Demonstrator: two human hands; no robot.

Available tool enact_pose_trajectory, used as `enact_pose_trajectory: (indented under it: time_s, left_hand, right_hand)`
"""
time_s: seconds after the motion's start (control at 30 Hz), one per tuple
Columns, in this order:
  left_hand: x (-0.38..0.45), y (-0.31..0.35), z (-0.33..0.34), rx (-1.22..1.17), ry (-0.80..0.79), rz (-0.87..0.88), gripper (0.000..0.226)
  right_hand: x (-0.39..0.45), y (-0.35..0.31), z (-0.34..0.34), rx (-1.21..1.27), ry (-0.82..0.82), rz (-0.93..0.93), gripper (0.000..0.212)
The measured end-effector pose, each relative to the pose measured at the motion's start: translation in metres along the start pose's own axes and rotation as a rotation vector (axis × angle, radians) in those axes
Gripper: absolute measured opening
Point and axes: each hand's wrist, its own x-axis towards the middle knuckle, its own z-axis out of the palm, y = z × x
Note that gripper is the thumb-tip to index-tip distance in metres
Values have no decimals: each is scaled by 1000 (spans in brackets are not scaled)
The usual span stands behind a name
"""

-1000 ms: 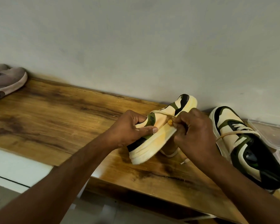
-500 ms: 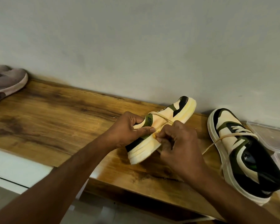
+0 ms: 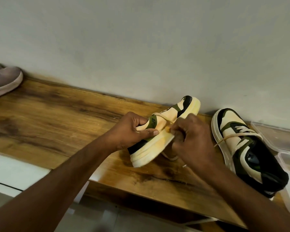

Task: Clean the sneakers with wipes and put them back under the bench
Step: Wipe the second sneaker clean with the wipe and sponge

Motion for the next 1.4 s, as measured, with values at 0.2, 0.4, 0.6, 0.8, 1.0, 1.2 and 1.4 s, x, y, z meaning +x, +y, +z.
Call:
enact_pose_trajectory:
  time_s: [0.2,0.4,0.6,0.8,1.0,1.2,1.4]
  left_hand:
    - [2,1,0,35,-7,-12,9]
    - [0,10,-14,121,-53,13,21]
    - [-5,14,-28,186,-73,-6,23]
    - [-11,11,-39,223,-35,7,19]
    - [-10,10,-38,165,24,-37,28]
    - [-8,12,-37,156,15,-51,25]
    - [-6,13,-34,131,-13,-74,9]
  right_hand:
    - [0,-1,2,-62,68,53,24]
    - [-26,-21,9,12,-54,-104,24]
    - [-4,5,-14,-33,73,-99,26]
    - [19,38,-34,-23,199,-13,16]
    - [13,28,-20,28,234,17,20]
    - [-22,-8,10,-114,18,-295,23]
    - [13,41,-20,-20,246,-74,24]
